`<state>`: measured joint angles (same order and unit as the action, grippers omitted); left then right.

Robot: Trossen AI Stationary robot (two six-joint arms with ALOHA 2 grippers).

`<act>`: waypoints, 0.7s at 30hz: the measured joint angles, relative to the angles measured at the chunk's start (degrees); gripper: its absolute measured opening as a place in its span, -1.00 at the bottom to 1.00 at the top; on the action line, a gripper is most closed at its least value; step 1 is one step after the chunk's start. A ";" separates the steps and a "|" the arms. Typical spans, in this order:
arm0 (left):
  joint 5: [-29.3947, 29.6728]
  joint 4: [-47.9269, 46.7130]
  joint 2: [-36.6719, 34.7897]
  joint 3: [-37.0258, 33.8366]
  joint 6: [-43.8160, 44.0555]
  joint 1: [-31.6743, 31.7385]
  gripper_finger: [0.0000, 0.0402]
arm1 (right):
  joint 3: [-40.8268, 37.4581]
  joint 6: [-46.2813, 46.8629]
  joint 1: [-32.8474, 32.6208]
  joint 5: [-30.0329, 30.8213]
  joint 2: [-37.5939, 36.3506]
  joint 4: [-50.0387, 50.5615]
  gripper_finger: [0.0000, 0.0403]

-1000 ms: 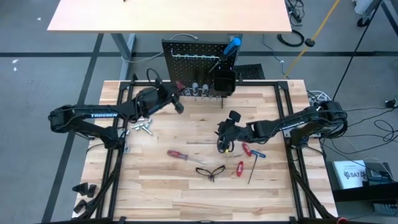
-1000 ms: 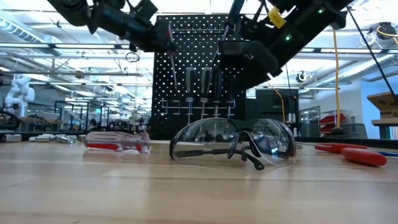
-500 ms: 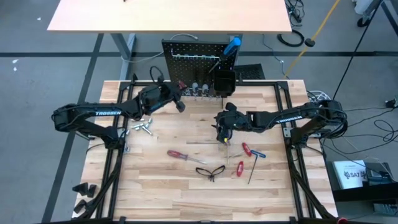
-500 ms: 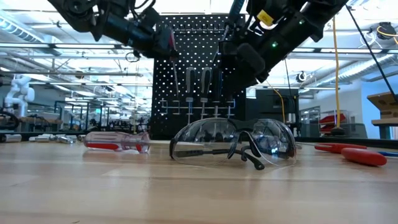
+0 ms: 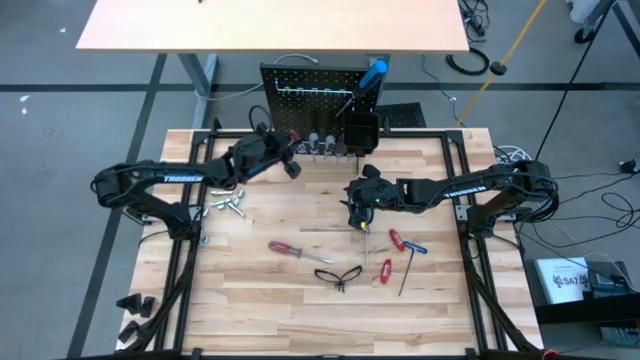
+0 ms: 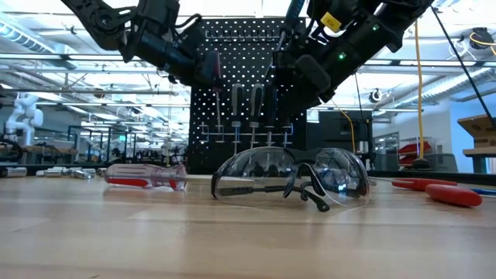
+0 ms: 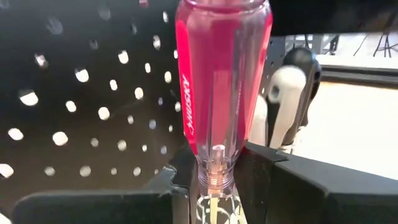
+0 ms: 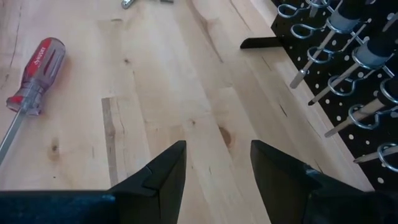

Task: Hang tools onto peg board
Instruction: Hang the red screwdriver onto the peg board

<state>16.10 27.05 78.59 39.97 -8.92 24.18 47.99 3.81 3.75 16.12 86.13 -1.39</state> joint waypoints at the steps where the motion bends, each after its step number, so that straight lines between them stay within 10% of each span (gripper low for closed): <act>1: -0.02 0.02 0.51 0.00 0.35 0.21 -0.64 | 0.00 0.00 -0.02 -0.02 0.00 -0.06 -0.15; 21: -3.96 7.20 11.30 0.00 2.72 3.26 -0.47 | 0.00 0.39 -0.02 0.00 0.02 -0.11 -0.15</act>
<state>12.14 34.25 89.89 39.97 -6.20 27.44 47.99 4.21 3.73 16.12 86.15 -1.50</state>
